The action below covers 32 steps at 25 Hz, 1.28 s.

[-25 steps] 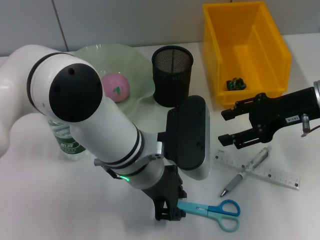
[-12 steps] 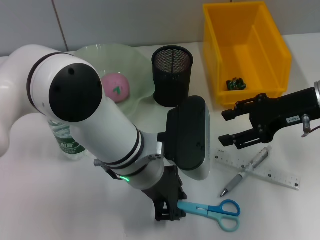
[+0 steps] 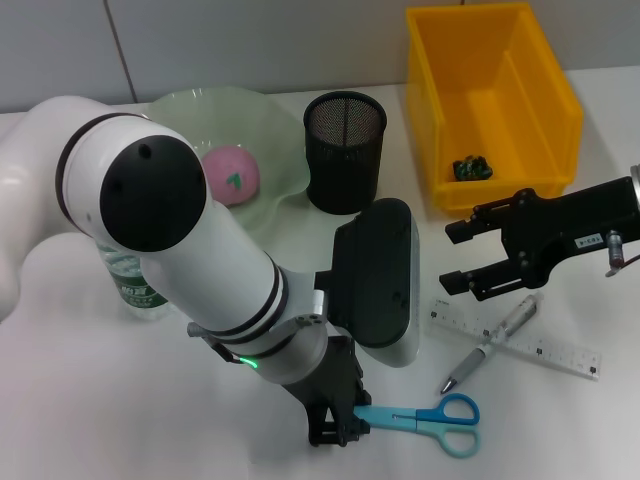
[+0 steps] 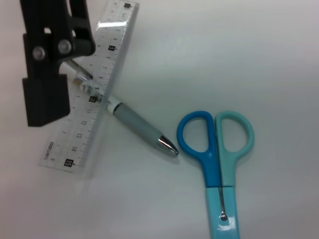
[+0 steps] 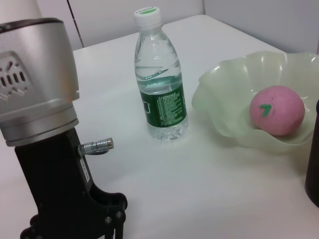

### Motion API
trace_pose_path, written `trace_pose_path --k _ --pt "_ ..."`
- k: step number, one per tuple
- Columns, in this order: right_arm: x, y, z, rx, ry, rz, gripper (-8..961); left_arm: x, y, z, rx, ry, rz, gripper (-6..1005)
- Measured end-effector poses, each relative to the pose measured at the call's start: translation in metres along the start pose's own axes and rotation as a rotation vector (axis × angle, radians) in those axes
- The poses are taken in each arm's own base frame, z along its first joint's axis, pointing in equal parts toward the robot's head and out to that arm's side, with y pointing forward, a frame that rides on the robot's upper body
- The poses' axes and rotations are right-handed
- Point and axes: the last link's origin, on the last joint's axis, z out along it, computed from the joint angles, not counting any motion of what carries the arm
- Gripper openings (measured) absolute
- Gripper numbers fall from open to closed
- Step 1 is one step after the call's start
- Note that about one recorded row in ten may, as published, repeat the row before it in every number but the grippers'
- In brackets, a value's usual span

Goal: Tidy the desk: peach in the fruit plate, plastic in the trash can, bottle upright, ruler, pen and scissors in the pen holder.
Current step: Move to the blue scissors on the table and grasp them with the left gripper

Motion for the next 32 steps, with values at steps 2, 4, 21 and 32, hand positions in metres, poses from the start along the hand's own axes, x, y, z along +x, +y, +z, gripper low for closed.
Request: trace_pose_path --k 2,4,21,32 --pt "0.000 0.000 0.000 0.000 0.000 0.000 740 0.000 0.000 0.000 0.000 0.000 0.000 236" --pt "0.000 0.000 0.000 0.000 0.000 0.000 740 0.000 0.000 0.000 0.001 0.000 0.000 229" --pt "0.000 0.000 -0.001 0.003 -0.001 0.004 739 0.000 -0.004 -0.013 -0.002 0.045 -0.051 186" --pt "-0.008 -0.005 -0.011 0.038 -0.063 0.021 739 -0.032 -0.015 -0.047 0.054 0.184 -0.241 186"
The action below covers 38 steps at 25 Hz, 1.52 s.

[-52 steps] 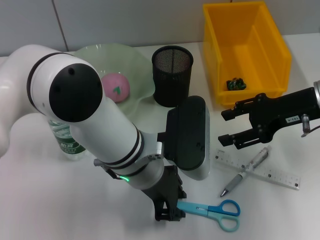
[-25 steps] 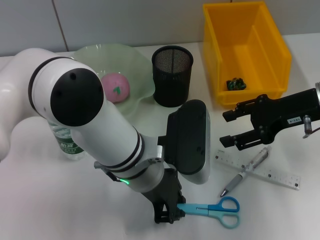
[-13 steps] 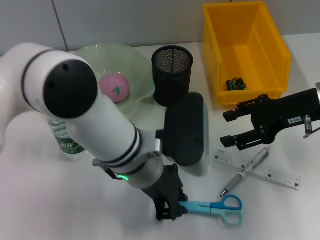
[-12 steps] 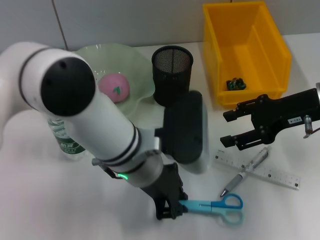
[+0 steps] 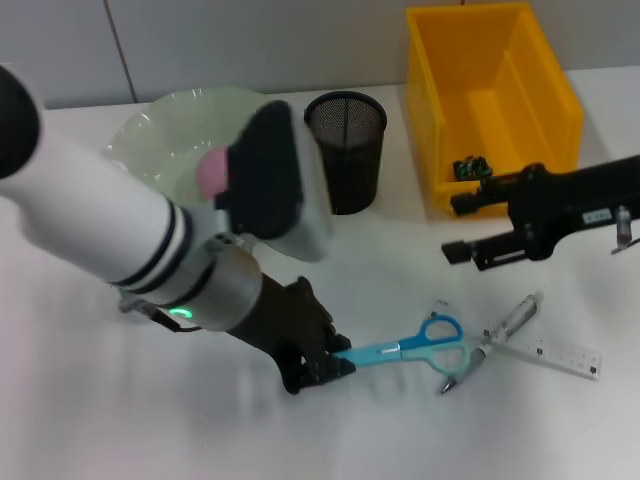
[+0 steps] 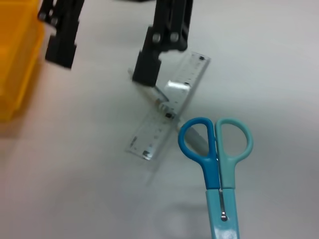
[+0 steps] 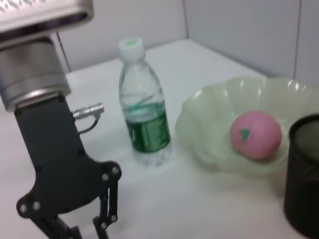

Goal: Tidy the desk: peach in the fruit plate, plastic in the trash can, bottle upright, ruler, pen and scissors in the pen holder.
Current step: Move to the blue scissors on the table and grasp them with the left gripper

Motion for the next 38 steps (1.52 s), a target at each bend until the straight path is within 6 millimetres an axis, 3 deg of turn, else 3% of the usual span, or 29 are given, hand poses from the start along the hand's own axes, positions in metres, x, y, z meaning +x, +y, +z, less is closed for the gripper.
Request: trace_pose_path --k 10,21,27,38 --pt "-0.015 -0.002 -0.011 0.000 -0.065 0.096 738 -0.024 0.003 -0.014 0.041 0.061 -0.091 186" --pt "-0.025 -0.002 -0.020 -0.036 -0.057 0.460 737 -0.043 0.001 -0.027 0.080 0.089 -0.131 185" --pt "-0.021 -0.006 -0.029 -0.019 -0.030 0.636 737 -0.055 -0.005 -0.041 0.122 0.110 -0.128 185" --pt "-0.006 -0.003 -0.027 -0.034 -0.002 0.774 738 -0.056 -0.014 -0.053 0.145 0.130 -0.135 185"
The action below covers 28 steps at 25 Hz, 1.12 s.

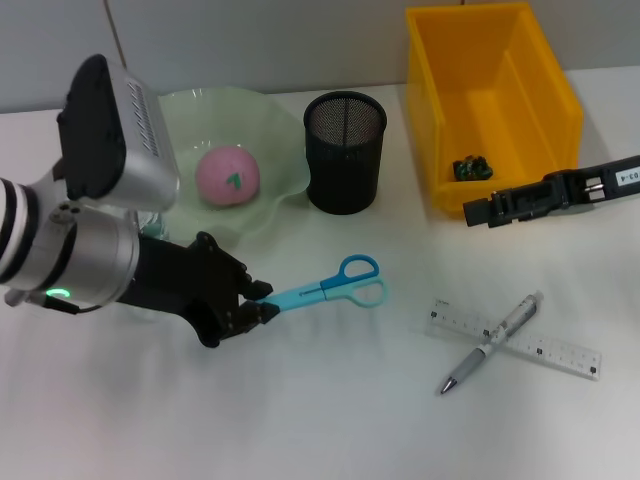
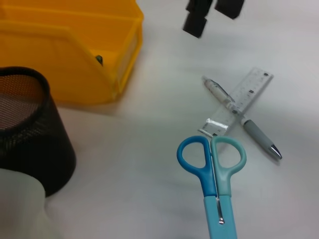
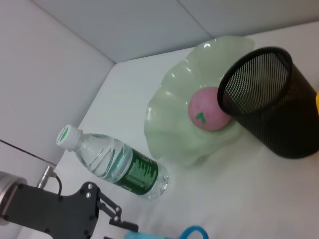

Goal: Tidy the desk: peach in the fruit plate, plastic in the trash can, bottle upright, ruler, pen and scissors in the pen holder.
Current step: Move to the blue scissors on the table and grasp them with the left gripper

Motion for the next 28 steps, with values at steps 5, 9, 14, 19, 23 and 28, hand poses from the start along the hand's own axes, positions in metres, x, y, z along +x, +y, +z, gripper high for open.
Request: trace_pose_path --k 5,9,14,19,23,28 --pt "0.0033 -0.0034 -0.0015 -0.013 -0.008 0.033 738 0.0006 -0.0007 -0.0019 -0.003 0.006 -0.005 185" --pt "0.0013 -0.0019 -0.0010 -0.017 -0.003 0.026 737 0.0007 0.0003 -0.0019 -0.010 0.006 -0.005 184" --pt "-0.0003 -0.0010 -0.0010 -0.017 0.000 0.019 737 0.0002 0.0021 -0.0016 -0.020 0.004 -0.008 183" --pt "-0.0033 0.0007 -0.0009 -0.018 0.005 0.006 738 0.0010 0.0036 -0.0012 -0.030 0.004 -0.010 182" --pt "-0.0040 0.0026 -0.0010 -0.026 0.013 0.002 738 0.0036 0.0049 -0.0019 -0.048 0.003 -0.015 180" --pt "-0.0035 0.0055 -0.0010 -0.044 0.023 -0.001 738 0.0053 0.0043 -0.0046 -0.058 0.023 -0.033 179"
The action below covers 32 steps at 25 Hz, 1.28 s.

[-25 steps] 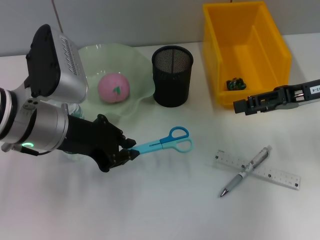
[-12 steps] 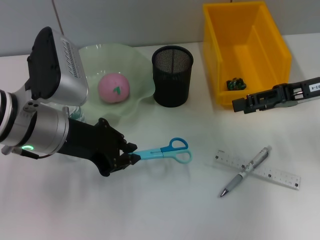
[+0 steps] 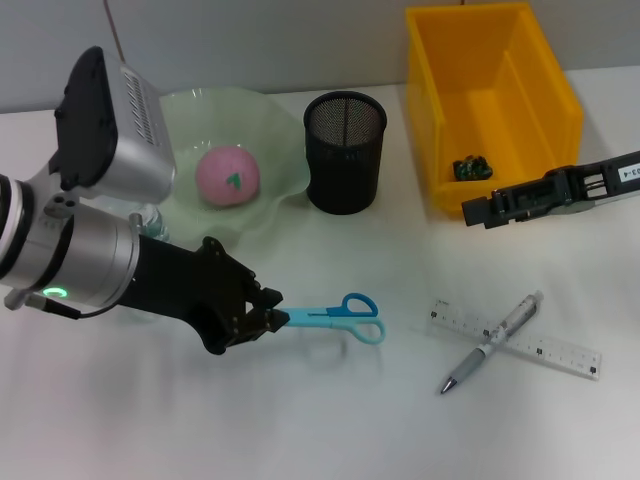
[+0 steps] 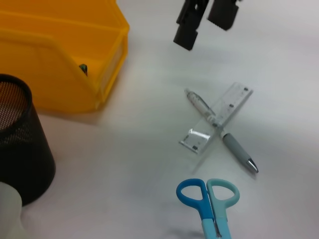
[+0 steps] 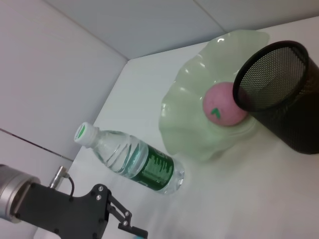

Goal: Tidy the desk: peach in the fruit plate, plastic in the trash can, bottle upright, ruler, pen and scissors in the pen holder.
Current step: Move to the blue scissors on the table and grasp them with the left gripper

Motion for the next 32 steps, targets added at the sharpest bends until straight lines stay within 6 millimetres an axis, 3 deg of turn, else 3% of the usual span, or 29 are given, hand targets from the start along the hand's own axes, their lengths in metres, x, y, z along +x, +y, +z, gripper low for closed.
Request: trace_pose_path --k 24,32 --pt "0.001 0.009 0.005 -0.023 0.117 -0.001 738 0.003 -0.001 -0.008 -0.044 0.063 -0.135 171" --pt "-0.001 0.009 0.004 -0.024 0.124 0.035 737 0.002 -0.004 -0.015 -0.061 0.129 -0.185 89"
